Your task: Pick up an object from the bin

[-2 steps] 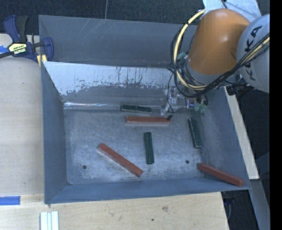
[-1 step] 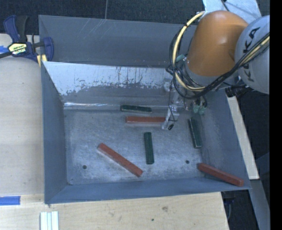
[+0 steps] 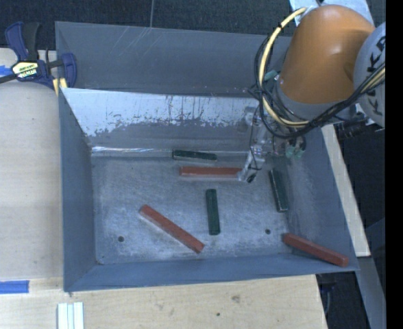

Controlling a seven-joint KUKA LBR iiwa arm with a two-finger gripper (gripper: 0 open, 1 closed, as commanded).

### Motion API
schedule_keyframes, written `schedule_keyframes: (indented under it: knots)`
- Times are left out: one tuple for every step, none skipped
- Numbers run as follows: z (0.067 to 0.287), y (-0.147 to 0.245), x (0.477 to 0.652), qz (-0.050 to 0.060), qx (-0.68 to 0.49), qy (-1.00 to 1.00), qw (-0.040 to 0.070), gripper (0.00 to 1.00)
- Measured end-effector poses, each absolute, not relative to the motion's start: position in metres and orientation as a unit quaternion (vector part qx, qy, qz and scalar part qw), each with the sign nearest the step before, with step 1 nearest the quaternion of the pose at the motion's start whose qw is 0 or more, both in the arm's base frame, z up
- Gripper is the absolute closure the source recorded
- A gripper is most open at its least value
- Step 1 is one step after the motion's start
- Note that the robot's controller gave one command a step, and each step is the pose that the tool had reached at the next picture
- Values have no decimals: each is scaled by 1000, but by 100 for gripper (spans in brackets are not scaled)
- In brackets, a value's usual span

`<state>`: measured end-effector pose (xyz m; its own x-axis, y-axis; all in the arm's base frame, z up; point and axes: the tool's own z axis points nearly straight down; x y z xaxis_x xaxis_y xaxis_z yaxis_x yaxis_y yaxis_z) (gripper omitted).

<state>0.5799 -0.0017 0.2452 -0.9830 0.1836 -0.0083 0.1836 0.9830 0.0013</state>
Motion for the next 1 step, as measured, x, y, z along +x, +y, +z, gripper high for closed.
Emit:
schedule_keyframes:
  knots:
    - [109,-5,581,0,131,991,-3,0]
